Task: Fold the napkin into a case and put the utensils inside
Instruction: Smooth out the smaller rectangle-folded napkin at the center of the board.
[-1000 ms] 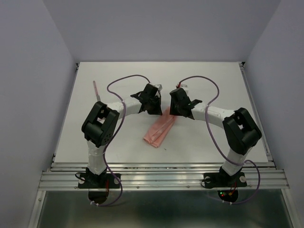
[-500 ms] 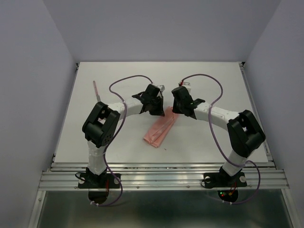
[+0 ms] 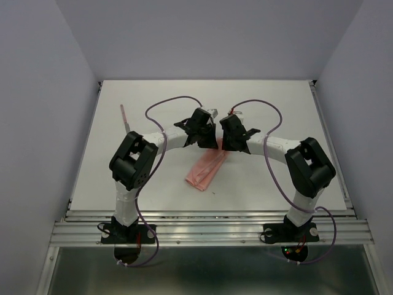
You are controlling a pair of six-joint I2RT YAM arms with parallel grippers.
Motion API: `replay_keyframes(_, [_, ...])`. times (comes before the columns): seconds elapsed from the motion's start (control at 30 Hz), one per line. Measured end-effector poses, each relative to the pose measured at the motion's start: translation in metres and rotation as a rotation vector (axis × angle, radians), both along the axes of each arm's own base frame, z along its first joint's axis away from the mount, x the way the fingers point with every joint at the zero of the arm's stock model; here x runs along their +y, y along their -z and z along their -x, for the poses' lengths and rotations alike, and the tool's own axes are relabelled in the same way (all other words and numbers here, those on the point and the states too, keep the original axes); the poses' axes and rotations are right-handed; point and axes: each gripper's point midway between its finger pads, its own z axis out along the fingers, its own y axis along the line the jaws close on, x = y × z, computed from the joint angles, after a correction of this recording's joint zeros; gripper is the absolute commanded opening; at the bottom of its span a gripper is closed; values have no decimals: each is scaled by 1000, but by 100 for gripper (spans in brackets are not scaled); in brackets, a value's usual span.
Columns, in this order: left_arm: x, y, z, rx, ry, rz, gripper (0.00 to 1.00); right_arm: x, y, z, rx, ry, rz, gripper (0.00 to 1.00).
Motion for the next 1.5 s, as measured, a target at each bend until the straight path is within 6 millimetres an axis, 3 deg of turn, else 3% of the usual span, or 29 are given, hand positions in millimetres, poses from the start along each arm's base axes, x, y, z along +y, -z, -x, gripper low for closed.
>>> replay_keyframes(0.13, [-7, 4, -4, 6, 6, 17, 0, -1, 5, 1, 12, -3, 10, 20])
replay_keyframes(0.27, [-10, 13, -4, 29, 8, 20, 0, -1, 4, 1, 10, -4, 11, 6])
replay_keyframes(0.37, [-13, 17, -4, 43, 11, 24, 0, -1, 4, 1, 10, -4, 12, 1])
replay_keyframes(0.63, [-26, 10, -11, 37, 18, 75, 0, -1, 4, 1, 9, -3, 14, 1])
replay_keyframes(0.9, [-32, 24, -9, 74, 22, 96, 0, -1, 4, 1, 8, -3, 13, 1])
replay_keyframes(1.5, [-45, 10, -20, 54, -12, 174, 0, -3, -5, -2, -9, -3, 3, 1])
